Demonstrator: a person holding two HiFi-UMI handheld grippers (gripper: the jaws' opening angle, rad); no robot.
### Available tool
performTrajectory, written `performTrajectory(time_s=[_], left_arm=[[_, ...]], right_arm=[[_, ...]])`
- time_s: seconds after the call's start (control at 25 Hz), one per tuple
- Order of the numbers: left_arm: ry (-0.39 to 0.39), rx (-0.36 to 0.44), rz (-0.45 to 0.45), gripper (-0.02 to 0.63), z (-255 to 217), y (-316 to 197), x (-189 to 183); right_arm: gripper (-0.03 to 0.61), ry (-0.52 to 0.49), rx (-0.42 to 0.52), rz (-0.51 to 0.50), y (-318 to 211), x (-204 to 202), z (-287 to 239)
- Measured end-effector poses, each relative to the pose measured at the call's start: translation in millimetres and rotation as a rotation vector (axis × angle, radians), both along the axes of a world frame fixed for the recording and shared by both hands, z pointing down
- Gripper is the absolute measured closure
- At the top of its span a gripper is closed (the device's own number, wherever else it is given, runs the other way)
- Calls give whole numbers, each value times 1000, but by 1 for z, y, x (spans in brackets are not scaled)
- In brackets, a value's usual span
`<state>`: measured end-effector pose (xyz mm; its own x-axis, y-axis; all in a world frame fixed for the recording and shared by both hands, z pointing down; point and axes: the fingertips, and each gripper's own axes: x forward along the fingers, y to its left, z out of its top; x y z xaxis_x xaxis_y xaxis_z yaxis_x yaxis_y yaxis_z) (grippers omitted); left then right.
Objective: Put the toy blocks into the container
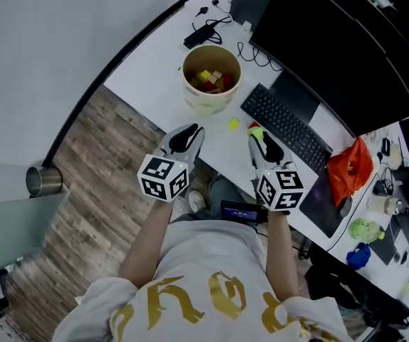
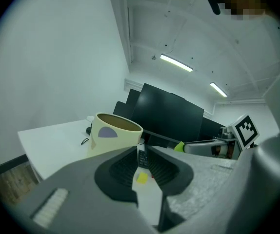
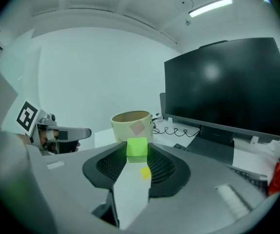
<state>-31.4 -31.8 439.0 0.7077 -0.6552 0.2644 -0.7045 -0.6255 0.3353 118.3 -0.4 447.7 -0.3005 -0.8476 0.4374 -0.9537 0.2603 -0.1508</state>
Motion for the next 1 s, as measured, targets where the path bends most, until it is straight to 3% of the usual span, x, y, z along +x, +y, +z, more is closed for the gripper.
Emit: performTrajectory(time_s=[0.44,1.0], left_arm=[[18,64,-64,545,-30,-39,-25],[40,79,-74,545,-40,-93,-38]], right_arm=[[416,-26,77,-82,-49,-41,-27],[416,-38,116,-94,-103,-58,-48]])
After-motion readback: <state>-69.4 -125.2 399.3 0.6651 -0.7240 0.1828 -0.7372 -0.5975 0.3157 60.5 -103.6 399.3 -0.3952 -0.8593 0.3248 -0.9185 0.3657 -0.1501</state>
